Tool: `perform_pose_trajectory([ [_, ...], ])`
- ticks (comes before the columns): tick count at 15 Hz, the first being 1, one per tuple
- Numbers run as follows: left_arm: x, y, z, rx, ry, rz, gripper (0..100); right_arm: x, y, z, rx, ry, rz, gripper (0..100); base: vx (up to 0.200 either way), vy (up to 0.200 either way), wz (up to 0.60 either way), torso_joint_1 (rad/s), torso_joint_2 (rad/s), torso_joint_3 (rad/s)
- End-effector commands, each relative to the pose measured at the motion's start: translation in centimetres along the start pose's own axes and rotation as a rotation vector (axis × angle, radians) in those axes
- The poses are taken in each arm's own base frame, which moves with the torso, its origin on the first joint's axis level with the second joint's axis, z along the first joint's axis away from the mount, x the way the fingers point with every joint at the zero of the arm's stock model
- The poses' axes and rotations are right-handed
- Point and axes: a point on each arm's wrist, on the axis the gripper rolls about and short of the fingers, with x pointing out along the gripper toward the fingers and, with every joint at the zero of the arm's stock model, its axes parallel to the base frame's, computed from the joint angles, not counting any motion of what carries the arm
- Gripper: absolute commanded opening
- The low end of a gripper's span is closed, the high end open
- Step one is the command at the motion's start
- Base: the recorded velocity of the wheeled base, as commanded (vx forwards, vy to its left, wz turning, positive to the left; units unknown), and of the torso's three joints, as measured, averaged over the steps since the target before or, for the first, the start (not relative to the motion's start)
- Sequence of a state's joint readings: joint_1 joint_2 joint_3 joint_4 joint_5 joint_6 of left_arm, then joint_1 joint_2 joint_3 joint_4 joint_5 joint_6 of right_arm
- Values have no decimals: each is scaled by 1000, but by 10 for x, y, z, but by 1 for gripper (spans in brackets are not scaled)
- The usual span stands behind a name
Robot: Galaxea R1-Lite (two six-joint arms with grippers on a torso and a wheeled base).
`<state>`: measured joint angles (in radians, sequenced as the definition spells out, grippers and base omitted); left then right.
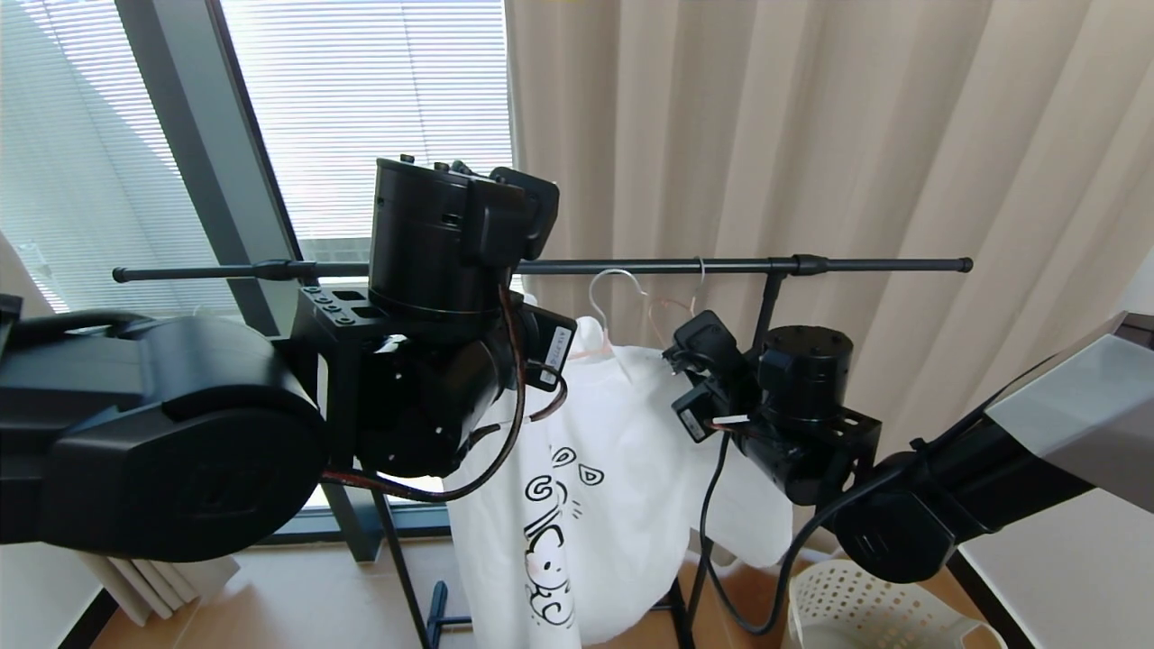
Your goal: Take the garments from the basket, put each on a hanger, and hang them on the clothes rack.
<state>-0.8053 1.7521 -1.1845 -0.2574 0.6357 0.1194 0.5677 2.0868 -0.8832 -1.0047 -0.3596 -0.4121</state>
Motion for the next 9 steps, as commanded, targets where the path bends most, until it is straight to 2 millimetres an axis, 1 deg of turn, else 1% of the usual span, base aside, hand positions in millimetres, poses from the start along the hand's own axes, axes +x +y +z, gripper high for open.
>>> perform_pose_trajectory([
  [1,-3,3,1,-5,-6,3,0,2,-1,-4,-23,17,-17,0,0,0,0,0,0,0],
  [3,-5,5,2,-7,-8,3,0,4,-2,-4,-24,-7,-50,0,0,0,0,0,0,0],
  [6,-4,6,-3,2,7,6,0,5,-5,0,-24,-44,-71,0,0,0,0,0,0,0],
  [9,-3,2,-7,29,41,-1,0,4,-8,6,-1,-94,-84,0,0,0,0,0,0,0],
])
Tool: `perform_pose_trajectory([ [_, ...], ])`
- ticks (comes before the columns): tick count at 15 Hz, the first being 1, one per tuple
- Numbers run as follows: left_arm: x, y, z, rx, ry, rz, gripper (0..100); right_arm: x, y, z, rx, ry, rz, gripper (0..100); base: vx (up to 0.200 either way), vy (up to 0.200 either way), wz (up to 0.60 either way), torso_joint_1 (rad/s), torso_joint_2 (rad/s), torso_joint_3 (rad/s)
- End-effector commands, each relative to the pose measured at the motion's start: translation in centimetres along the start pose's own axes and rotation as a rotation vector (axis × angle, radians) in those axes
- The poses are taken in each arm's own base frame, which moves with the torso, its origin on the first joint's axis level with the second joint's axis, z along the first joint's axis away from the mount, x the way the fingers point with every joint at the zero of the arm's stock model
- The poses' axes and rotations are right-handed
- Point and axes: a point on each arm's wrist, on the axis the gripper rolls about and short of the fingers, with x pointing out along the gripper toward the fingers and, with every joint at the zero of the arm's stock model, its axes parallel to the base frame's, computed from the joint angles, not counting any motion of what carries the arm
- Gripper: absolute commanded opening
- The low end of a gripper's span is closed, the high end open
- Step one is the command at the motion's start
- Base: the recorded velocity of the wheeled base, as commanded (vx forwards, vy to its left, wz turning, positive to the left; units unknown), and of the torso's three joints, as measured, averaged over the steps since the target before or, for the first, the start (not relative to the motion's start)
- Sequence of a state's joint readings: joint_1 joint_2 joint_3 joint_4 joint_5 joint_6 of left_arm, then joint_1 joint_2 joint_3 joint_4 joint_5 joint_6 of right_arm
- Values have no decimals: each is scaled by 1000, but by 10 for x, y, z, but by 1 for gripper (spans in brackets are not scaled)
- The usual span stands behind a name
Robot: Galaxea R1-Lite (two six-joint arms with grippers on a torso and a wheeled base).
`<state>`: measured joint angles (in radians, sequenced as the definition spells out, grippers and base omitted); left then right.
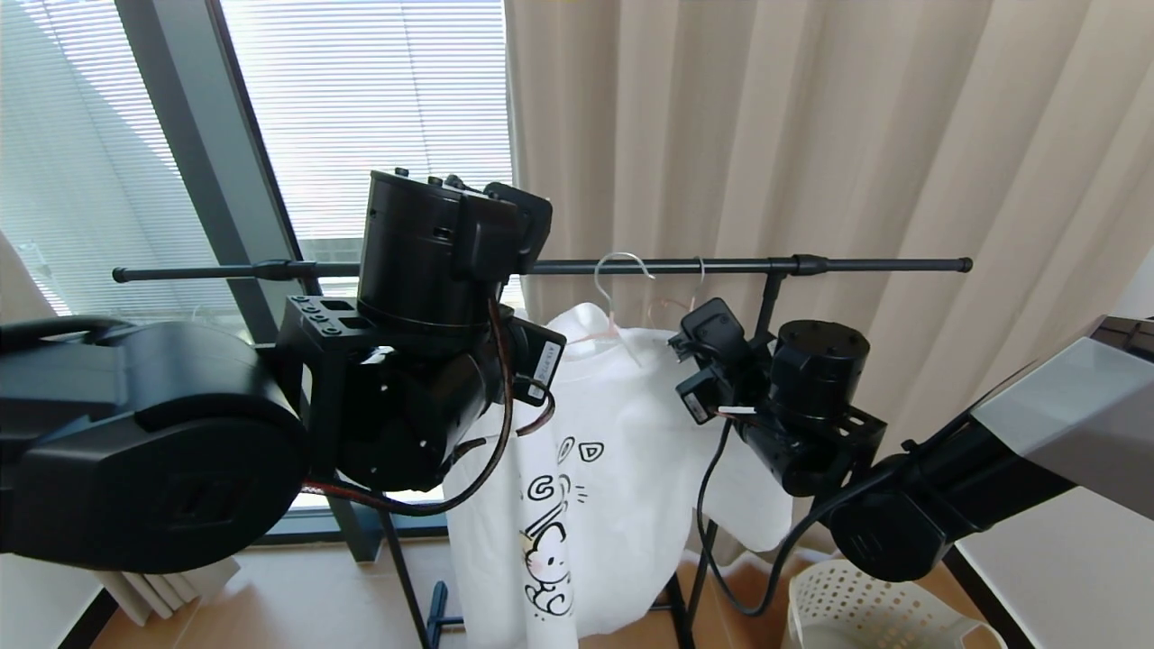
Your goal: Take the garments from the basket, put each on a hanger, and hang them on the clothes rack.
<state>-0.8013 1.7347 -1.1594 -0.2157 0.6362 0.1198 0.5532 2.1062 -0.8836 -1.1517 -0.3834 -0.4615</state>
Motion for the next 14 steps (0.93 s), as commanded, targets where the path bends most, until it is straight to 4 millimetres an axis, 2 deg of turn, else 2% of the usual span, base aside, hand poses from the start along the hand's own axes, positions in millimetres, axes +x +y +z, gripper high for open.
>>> perform_pose_trajectory([
  [1,3,-2,1,1,0,-1,0,0,0,1,6,-8,0,0,0,0,0,0,0,0],
  [9,7,-14,7,62,16,-15,0,-2,-1,9,54,-60,-14,0,0,0,0,0,0,0],
  [14,12,11,37,105,-45,84,0,-15,12,8,41,-54,41,0,0,0,0,0,0,0],
])
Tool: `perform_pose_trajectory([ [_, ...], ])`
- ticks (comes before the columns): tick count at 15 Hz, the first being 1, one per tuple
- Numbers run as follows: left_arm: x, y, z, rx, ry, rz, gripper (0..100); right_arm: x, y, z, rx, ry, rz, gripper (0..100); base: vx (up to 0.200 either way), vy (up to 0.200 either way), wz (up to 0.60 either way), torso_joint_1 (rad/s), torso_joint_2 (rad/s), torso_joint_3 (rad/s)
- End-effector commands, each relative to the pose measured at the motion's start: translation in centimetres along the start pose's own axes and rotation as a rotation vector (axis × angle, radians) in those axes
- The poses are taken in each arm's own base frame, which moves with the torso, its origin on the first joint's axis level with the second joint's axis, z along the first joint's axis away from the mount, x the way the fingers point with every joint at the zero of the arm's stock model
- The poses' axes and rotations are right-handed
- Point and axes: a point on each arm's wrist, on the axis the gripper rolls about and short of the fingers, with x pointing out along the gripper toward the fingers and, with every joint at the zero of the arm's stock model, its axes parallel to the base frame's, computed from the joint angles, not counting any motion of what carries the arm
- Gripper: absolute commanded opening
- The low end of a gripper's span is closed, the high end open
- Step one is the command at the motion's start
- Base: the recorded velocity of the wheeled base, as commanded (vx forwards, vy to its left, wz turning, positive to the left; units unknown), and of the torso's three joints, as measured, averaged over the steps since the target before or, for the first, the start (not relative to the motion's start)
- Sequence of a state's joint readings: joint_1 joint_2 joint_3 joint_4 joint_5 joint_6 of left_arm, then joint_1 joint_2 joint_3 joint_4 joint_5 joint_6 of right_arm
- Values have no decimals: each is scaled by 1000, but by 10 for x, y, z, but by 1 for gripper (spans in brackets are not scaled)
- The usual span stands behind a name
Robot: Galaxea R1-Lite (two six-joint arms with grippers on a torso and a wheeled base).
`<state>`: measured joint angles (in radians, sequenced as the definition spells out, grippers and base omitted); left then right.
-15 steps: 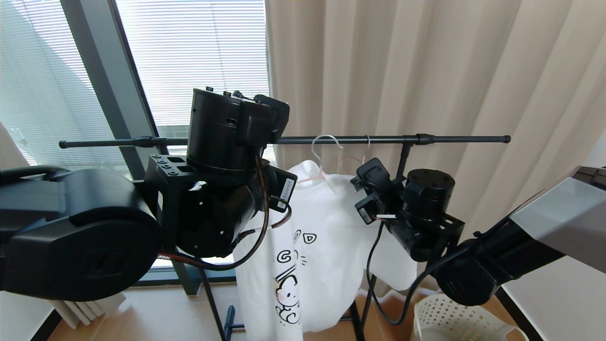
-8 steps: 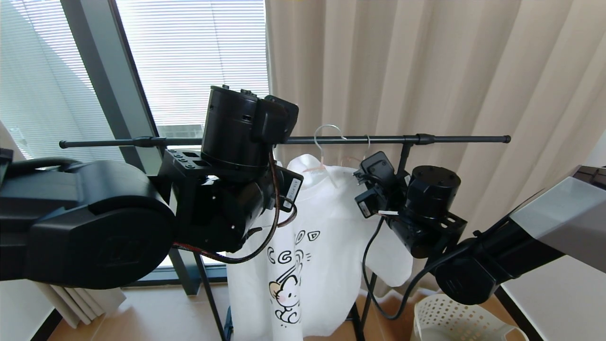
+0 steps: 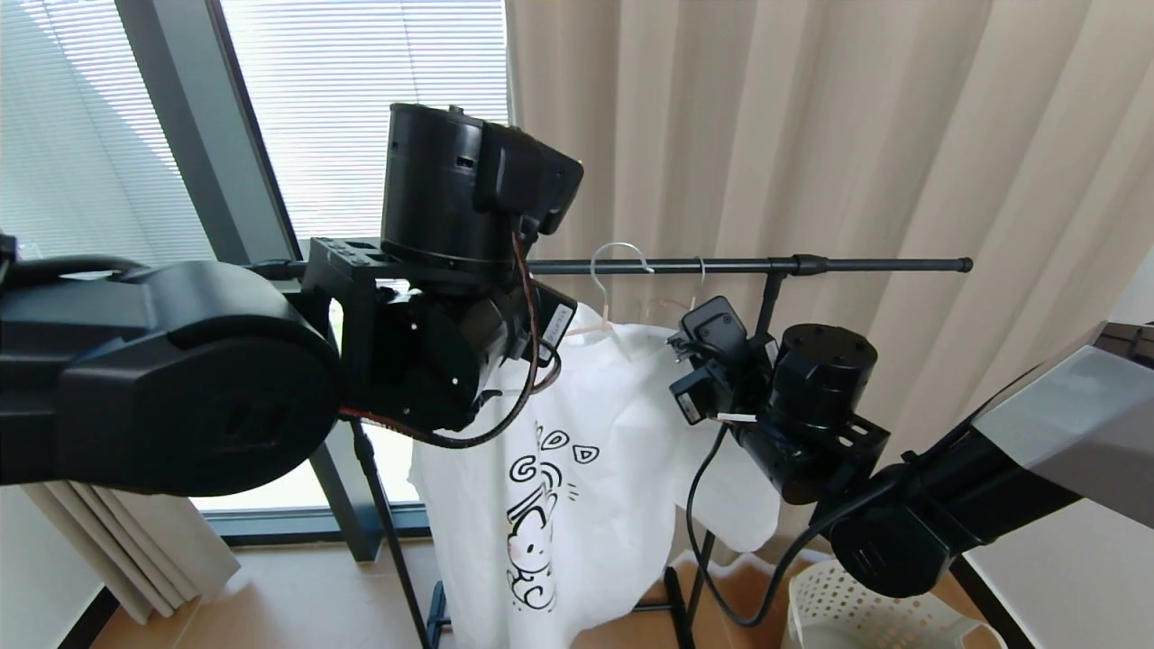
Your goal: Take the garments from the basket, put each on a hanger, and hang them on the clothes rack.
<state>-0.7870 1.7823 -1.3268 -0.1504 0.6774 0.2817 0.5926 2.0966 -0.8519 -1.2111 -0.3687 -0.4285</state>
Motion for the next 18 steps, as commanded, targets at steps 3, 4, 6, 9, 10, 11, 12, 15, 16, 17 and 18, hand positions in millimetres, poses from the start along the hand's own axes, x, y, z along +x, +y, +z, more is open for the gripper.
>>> perform_pose_trajectory([
  [3,-1,18,-9,98,73,21,0,-12,0,3,-1,-37,56,0,0,0,0,0,0,0],
  [4,-2,20,-14,120,93,20,0,-12,1,2,0,-39,67,0,0,0,0,0,0,0],
  [6,3,27,-19,120,114,43,0,-14,1,1,-2,-45,94,0,0,0,0,0,0,0],
  [9,11,45,-20,93,129,95,0,-19,0,0,-3,-61,136,0,0,0,0,0,0,0],
  [10,12,50,-19,85,128,109,0,-21,0,-1,-3,-70,156,0,0,0,0,0,0,0],
  [11,14,53,-21,87,138,116,0,-22,0,-2,-5,-72,163,0,0,0,0,0,0,0],
  [12,14,52,-26,102,152,112,0,-22,0,-2,-5,-72,164,0,0,0,0,0,0,0],
  [15,9,48,-45,234,203,85,0,-22,0,0,-4,-83,177,0,0,0,0,0,0,0],
  [16,6,46,-46,253,203,76,0,-20,0,1,-2,-88,174,0,0,0,0,0,0,0],
  [17,3,41,-46,258,193,60,0,-19,-1,2,0,-92,165,0,0,0,0,0,0,0],
  [18,0,38,-42,253,179,51,0,-17,-1,3,1,-94,161,0,0,0,0,0,0,0],
])
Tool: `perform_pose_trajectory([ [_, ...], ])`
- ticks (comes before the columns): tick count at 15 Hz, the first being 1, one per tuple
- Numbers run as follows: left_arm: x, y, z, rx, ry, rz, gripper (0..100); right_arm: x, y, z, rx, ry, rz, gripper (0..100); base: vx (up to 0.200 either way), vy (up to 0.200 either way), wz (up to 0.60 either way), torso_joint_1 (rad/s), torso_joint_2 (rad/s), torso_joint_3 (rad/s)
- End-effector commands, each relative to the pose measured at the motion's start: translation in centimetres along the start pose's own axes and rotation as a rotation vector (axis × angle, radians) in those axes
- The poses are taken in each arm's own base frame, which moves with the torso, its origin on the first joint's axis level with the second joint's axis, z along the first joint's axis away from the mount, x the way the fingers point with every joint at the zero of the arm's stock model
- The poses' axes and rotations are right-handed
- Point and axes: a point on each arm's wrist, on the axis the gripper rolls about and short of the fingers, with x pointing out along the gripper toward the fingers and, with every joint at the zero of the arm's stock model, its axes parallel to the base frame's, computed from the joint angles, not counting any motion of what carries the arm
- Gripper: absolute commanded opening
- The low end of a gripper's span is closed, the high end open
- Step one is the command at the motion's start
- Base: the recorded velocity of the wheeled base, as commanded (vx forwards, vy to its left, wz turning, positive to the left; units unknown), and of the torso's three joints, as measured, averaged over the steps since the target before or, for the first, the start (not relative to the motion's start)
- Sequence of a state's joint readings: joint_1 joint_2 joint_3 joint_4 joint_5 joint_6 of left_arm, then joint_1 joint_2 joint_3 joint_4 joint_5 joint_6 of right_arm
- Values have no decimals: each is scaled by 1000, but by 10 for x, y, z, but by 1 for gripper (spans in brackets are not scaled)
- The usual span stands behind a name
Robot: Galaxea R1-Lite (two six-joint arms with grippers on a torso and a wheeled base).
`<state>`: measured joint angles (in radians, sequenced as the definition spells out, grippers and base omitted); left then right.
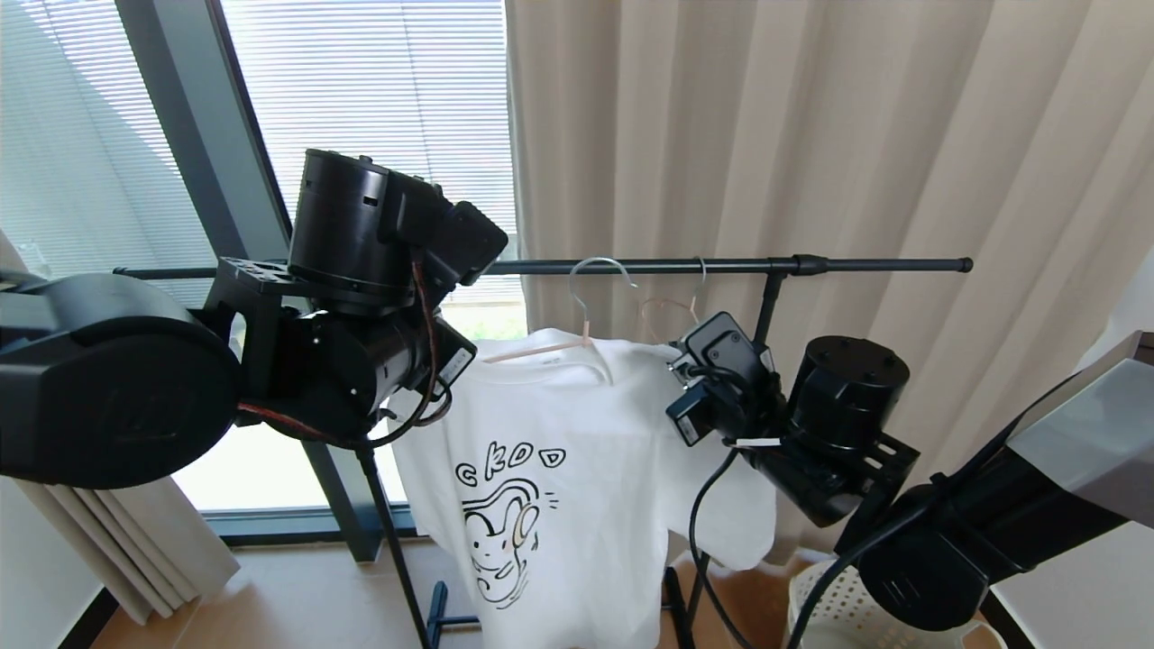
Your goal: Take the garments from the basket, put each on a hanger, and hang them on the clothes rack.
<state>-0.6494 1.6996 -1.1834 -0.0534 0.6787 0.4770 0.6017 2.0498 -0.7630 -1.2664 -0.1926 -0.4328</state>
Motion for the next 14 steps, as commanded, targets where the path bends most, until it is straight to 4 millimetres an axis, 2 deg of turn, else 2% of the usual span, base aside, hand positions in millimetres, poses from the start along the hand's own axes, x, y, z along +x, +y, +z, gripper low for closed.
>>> perform_pose_trajectory([
  [1,-8,-4,4,-3,-32,-14,0,3,0,0,1,2,-16,0,0,0,0,0,0,0],
  [7,-26,-28,18,-54,-110,-79,0,13,2,-2,1,23,-73,0,0,0,0,0,0,0],
  [10,-18,-48,25,-122,-102,-113,0,13,2,-2,2,25,-73,0,0,0,0,0,0,0],
  [14,-11,-55,43,-263,-117,-118,0,19,4,-3,4,30,-106,0,0,0,0,0,0,0],
])
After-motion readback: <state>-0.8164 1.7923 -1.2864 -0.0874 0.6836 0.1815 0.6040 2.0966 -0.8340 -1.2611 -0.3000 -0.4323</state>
